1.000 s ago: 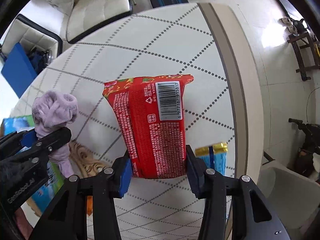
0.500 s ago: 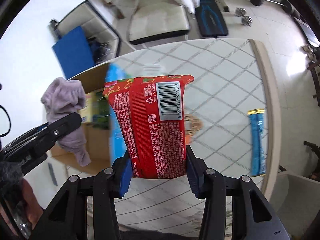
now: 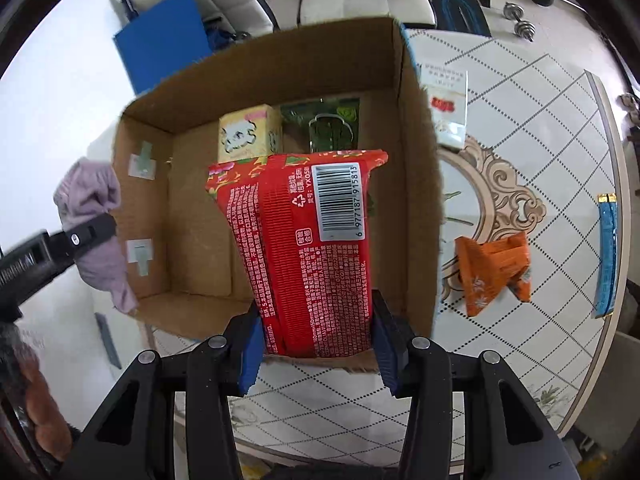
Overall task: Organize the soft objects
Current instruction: 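Carry cloth and red bag over the box and release both inside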
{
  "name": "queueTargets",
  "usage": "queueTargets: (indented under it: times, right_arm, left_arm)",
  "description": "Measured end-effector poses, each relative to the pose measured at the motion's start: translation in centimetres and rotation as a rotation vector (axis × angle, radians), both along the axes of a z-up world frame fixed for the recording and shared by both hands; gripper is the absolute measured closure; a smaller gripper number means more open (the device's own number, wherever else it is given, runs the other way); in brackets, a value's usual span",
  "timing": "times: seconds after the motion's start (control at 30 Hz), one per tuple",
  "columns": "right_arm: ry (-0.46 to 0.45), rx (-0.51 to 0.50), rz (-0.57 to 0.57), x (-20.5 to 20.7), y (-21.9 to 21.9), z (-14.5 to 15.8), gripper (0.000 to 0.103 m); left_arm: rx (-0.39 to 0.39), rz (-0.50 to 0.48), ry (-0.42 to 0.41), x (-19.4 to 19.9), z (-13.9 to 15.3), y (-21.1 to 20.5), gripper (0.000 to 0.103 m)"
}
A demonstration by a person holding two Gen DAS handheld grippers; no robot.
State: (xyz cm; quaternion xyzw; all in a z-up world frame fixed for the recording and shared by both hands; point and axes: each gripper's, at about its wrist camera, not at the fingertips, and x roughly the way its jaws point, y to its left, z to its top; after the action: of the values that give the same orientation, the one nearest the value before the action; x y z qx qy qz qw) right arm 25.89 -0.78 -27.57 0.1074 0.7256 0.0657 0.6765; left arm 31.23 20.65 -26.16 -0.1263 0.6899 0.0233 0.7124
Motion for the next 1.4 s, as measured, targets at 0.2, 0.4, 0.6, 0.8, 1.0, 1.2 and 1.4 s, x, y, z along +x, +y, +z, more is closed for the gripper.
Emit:
queueTargets:
  times: [0.2,0.4,0.6,0.8,1.0,1.2,1.4]
  right_arm:
    - [0.056,-0.062,-0.002,0.4,1.7,-4.1,0.053]
    - [0.109,-0.09,-0.004,0.4,2.2,-6.8,0.053]
    - [0.147,-0.122,-0.014,0.6,2.3,-8.9,0.052]
    - [0.137,-0.104,-0.032,0.4,2.1,-8.5,0.036]
    - [0.099,-0.11,-0.028,0.1,1.8,-7.0,0.027]
    - [0.001,-0.146,0.028,0.1,2.2,-3.7,0.008]
    - [-0.074,-0.182,0.069,-1.0,2.3,-0.7,0.008]
  left_arm:
    - [-0.004,-0.009,0.054,3.6,-2.9,1.3,0.067]
    - [-0.042,-0.018,0.12,6.4,-6.1,1.0,0.064]
    - [0.006,-0.077,0.172,7.8,-8.3,0.0,0.062]
    - [0.0,-0.094,0.169,7.6,-8.1,-0.3,0.03]
    - [0.006,-0.106,0.111,5.6,-5.5,-0.3,0.011]
    - [0.073,-0.158,0.006,0.4,-2.2,-1.0,0.006]
    - [0.114,-0.165,-0.071,-4.8,0.9,-1.0,0.006]
